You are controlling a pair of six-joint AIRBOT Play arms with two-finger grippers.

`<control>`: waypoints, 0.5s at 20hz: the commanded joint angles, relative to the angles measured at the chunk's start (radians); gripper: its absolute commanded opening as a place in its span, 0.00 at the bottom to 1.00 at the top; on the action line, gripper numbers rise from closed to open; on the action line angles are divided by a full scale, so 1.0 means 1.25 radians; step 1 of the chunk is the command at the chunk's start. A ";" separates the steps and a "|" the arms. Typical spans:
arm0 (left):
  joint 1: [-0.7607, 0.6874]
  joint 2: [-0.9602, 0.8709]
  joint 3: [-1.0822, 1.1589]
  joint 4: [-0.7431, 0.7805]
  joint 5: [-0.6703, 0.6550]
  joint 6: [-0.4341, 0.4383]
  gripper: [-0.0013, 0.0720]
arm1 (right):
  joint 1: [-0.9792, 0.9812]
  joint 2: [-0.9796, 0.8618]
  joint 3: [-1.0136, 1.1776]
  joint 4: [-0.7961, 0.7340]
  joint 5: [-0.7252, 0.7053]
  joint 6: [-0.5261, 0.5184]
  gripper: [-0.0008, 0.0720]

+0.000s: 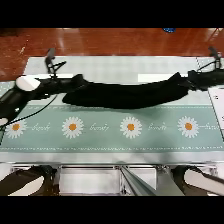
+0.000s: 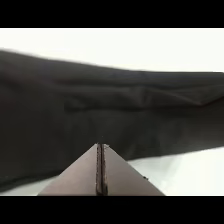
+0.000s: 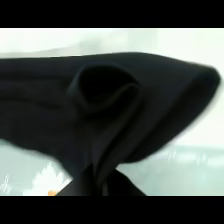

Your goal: Fold the shirts.

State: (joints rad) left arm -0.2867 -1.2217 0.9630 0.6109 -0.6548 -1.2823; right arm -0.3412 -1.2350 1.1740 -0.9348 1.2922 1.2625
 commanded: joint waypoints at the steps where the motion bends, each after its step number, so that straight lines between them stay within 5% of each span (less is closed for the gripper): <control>1: -0.139 -0.132 0.142 -0.034 -0.019 0.033 0.05 | -0.003 0.265 -0.133 0.003 0.012 0.026 0.04; 5: -0.262 -0.376 0.381 -0.013 -0.164 -0.036 0.05 | -0.003 0.466 -0.208 0.042 0.014 0.083 0.04; 10: -0.374 -0.580 0.534 -0.013 -0.265 -0.146 0.05 | -0.003 0.531 -0.208 0.100 0.027 0.089 0.04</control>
State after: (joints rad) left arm -0.6704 -1.8122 1.5242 0.5949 -0.9073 -1.3792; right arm -0.3443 -0.6312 0.9276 -0.8471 1.3140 1.3609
